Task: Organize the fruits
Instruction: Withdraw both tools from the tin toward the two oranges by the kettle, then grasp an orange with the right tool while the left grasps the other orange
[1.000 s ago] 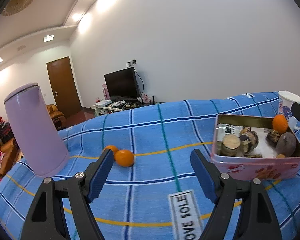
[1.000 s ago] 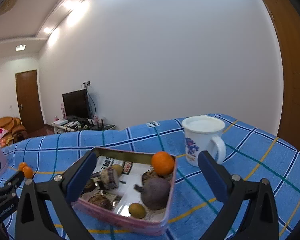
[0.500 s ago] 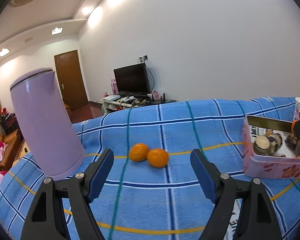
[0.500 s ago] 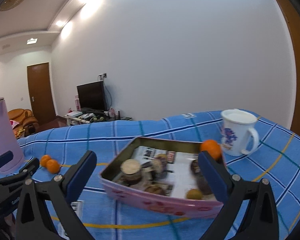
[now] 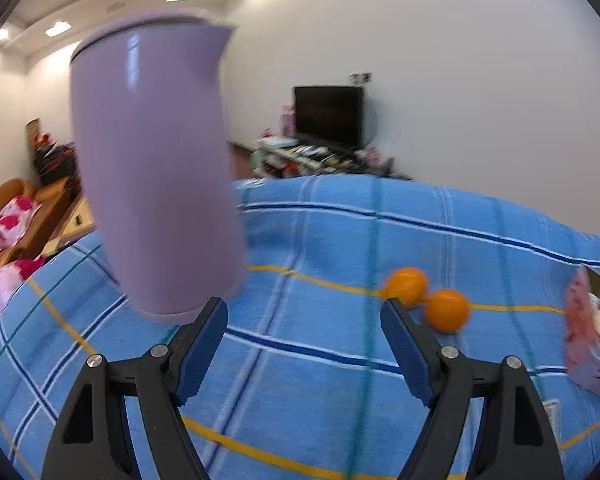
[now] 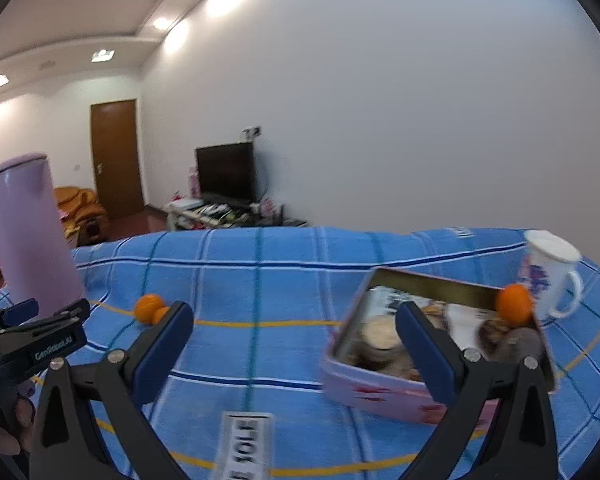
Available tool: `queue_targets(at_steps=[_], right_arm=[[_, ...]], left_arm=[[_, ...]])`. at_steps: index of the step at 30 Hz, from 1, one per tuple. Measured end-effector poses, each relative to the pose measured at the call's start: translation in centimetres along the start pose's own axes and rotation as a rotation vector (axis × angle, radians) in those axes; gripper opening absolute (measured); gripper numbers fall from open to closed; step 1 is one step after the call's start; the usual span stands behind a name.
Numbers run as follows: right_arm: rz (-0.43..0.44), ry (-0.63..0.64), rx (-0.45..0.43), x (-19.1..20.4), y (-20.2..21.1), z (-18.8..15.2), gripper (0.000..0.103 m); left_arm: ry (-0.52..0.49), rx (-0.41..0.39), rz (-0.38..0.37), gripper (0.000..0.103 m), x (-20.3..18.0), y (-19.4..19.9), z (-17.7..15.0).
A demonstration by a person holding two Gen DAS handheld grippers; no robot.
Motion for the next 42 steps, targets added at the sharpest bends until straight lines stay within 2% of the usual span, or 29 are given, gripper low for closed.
queue_targets(at_steps=[4,10,15,19,20,21,22,24,29,37,42], right_arm=[[0.041,0.056,0.09,2.9,-2.5,-0.7,0.1],[0.118,0.12,0.247,6.5,-6.9,-2.3,0.082],[0.178,0.16,0.392,9.3,-10.8,-4.0,0.067],[0.206,0.189,0.453,10.8,-12.8,-4.7,0.065],[0.212,0.196,0.465,11.1,-13.2,-4.9,0.062],[0.207,0.208,0.482,11.3,-13.7,-5.1,0.05],[0.204,0.213,0.509,11.4,-14.1,-5.6,0.043],[0.21,0.216,0.538,11.5,-14.4,-6.1,0.041],[0.204,0.198,0.53,10.2,-13.1,-6.4,0.041],[0.176,0.19,0.35,5.3,-5.9,-4.9,0.041],[0.15,0.132,0.224,2.5,-2.9,-3.0,0.041]], left_arm=[[0.014,0.052,0.067,0.08,2.0,-1.4,-0.3],[-0.035,0.082,0.105,0.08,2.4,-2.4,-0.4],[-0.057,0.106,0.097,0.08,2.6,-2.7,-0.5],[-0.049,0.115,0.091,0.08,2.9,-2.8,-0.5],[-0.049,0.115,0.09,0.08,2.9,-2.8,-0.4],[-0.049,0.116,0.087,0.08,2.9,-2.8,-0.4],[-0.048,0.117,0.086,0.08,3.0,-2.7,-0.4],[-0.049,0.116,0.082,0.08,2.9,-2.8,-0.4],[-0.069,0.113,0.06,0.08,2.3,-2.9,-0.5],[-0.127,0.051,-0.06,0.08,-0.5,-2.0,0.0],[-0.108,0.042,-0.13,0.08,-1.7,-1.5,0.1]])
Point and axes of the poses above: each gripper's, at about its wrist camera, not at the fingertips, and y roughly against the way its jaws point, x to its left, z to its top, the point moved 8 cm from there along -y, roughly the way its jaws point, and after that the axes turned 6 degrees about -y, right-handed, at the moved point
